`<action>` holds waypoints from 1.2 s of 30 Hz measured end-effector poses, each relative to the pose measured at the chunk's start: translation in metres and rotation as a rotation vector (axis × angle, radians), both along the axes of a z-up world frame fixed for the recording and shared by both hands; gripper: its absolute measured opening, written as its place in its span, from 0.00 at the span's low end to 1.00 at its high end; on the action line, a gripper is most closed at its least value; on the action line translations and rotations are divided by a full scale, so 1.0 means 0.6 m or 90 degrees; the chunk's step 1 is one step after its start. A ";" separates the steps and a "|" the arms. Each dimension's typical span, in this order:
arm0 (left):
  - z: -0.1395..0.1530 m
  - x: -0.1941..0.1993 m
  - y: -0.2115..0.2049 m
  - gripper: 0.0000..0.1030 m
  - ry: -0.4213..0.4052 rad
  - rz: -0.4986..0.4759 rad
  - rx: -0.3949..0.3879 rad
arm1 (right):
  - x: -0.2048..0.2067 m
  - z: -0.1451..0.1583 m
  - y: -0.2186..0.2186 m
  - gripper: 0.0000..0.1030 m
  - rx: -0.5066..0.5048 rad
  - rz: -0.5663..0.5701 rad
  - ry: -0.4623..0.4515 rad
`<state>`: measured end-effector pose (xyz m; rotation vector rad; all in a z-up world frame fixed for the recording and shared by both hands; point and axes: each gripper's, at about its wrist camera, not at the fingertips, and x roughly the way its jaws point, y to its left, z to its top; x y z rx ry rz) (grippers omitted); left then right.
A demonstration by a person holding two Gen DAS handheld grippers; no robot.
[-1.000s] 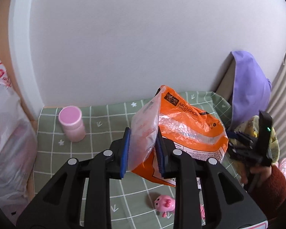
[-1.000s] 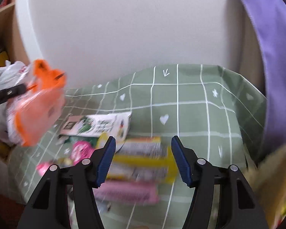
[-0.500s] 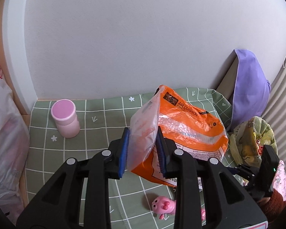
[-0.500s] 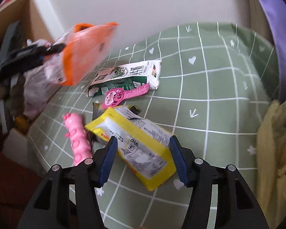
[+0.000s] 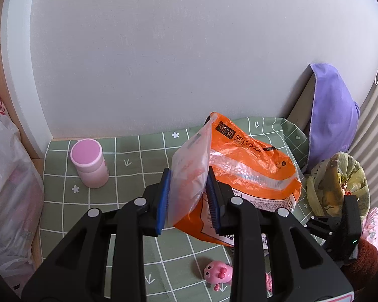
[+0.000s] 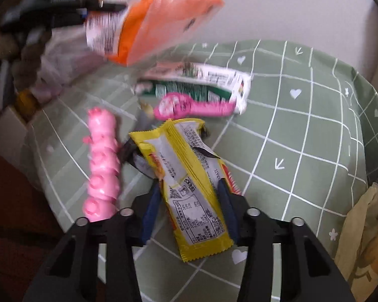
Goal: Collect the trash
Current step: 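Grasp the yellow snack bar wrapper with the right tool, then carry the orange bag and yellow snack bar into the trash bag and release both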
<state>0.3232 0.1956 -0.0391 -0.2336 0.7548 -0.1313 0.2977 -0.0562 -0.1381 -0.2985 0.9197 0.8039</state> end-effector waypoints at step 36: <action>0.125 0.072 -0.553 0.24 -0.125 -0.417 0.018 | -0.152 0.358 -0.466 0.31 0.076 -0.579 -0.341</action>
